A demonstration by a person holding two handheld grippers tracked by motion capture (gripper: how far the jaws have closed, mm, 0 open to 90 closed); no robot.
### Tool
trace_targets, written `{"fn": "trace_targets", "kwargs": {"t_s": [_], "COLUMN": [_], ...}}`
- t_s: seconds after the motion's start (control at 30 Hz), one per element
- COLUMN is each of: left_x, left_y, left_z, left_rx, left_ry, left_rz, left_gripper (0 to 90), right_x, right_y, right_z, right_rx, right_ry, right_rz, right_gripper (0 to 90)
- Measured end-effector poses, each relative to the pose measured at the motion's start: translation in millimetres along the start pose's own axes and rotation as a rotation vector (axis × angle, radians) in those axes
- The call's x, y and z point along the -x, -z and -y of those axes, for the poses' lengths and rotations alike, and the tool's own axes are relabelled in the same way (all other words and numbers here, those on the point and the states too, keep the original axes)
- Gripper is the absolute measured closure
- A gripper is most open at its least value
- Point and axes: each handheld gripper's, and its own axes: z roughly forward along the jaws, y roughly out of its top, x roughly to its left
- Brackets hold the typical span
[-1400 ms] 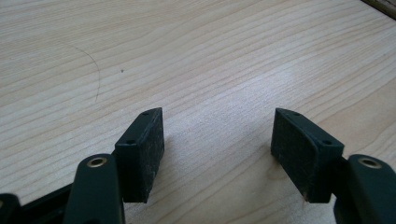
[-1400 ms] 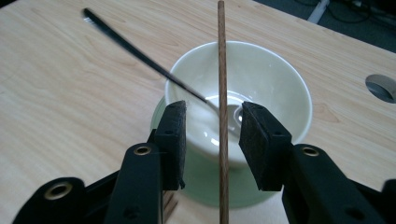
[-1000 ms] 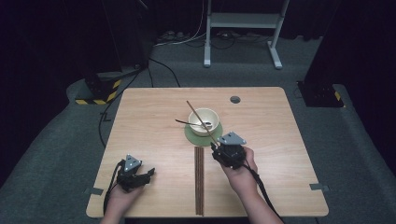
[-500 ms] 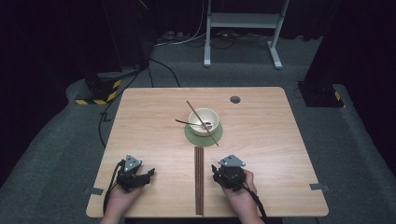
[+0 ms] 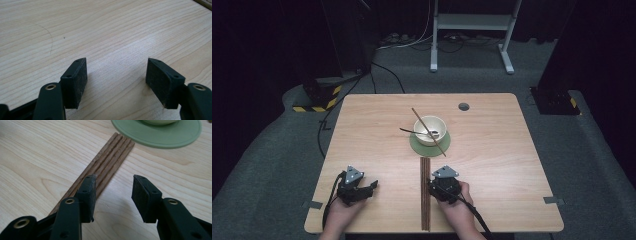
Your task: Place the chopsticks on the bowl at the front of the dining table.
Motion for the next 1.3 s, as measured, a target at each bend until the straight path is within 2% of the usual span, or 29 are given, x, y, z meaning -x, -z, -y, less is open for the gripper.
{"fn": "trace_targets", "kwargs": {"t_s": [0.17,0.2,0.27,0.37,0.6,0.7,0.87,1.0,1.07,1.17,1.2,1.3], "left_x": [-0.2,0.0,0.0,-0.1,0.1,-0.2,0.0,0.3,-0.5,-0.4,0.0,-0.3], "left_y": [-0.1,-0.4,-0.5,-0.4,-0.5,-0.4,-0.4,-0.7,-0.2,-0.2,-0.4,0.0], "left_z": [-0.1,-0.2,-0.3,-0.3,-0.3,-0.3,-0.3,-0.3,-0.3,-0.3,-0.2,-0.1], "left_rx": [-0.001,0.000,-0.001,-0.002,0.000,-0.002,-0.002,0.001,-0.005,-0.004,-0.001,-0.003], "left_ry": [-0.001,0.002,0.001,-0.001,0.001,-0.003,0.000,0.005,-0.008,-0.005,0.000,-0.005], "left_rz": [0.001,0.001,0.002,0.002,0.002,0.001,0.002,0.002,0.001,0.001,0.002,0.001], "left_gripper": [33.7,33.7,33.7,33.7,33.7,33.7,33.7,33.7,33.7,33.7,33.7,33.7], "right_x": [-4.0,-3.7,-3.8,-1.7,8.1,8.6,7.4,6.4,4.0,2.3,1.2,6.6], "right_y": [-4.2,-5.4,-5.7,-4.1,0.0,0.6,2.9,3.8,3.7,1.4,-2.1,-0.9], "right_z": [-2.9,-2.6,-2.2,-2.1,0.9,3.8,5.5,6.1,6.0,6.6,8.0,6.4], "right_rx": [-0.013,-0.012,-0.013,-0.030,-0.023,-0.016,-0.019,-0.022,-0.018,-0.032,-0.029,-0.052], "right_ry": [-0.002,0.013,0.013,-0.012,-0.004,-0.018,-0.005,-0.022,-0.003,0.010,0.016,-0.006], "right_rz": [-0.011,-0.001,0.003,-0.014,0.018,0.006,-0.005,-0.016,-0.015,-0.018,-0.006,-0.009], "right_gripper": [56.5,56.8,57.6,58.0,59.6,60.8,63.1,63.0,62.9,63.0,64.4,72.7]}}
